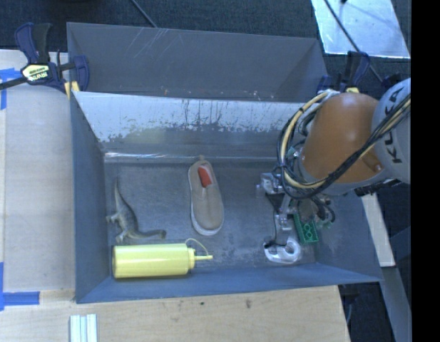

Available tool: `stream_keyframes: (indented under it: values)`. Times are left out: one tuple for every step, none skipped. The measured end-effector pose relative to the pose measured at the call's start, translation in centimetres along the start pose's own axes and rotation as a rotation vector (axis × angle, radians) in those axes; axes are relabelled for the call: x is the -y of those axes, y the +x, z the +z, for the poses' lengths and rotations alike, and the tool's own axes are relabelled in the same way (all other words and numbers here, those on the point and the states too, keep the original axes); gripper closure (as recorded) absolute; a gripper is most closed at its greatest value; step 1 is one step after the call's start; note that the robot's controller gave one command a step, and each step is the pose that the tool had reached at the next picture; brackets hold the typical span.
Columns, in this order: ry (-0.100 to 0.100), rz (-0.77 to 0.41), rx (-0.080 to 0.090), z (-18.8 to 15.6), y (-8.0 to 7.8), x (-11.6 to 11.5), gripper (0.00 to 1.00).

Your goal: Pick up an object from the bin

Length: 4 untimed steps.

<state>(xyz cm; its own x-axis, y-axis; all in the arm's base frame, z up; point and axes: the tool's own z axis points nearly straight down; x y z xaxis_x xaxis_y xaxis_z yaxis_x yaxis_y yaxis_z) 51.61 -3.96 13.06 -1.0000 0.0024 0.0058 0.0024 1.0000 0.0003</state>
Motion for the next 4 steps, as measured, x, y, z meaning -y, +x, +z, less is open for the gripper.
stream_keyframes:
  values:
    - [0.001, -0.002, 0.008, -0.4, -0.2, 0.0, 0.00]
    - [0.001, -0.108, 0.010, 5.4, 2.9, 5.9, 0.00]
    - [0.000, -0.034, 0.008, 2.0, 2.2, 6.5, 0.00]
    - [0.002, -0.088, 0.011, 4.2, 2.6, 6.1, 0.00]
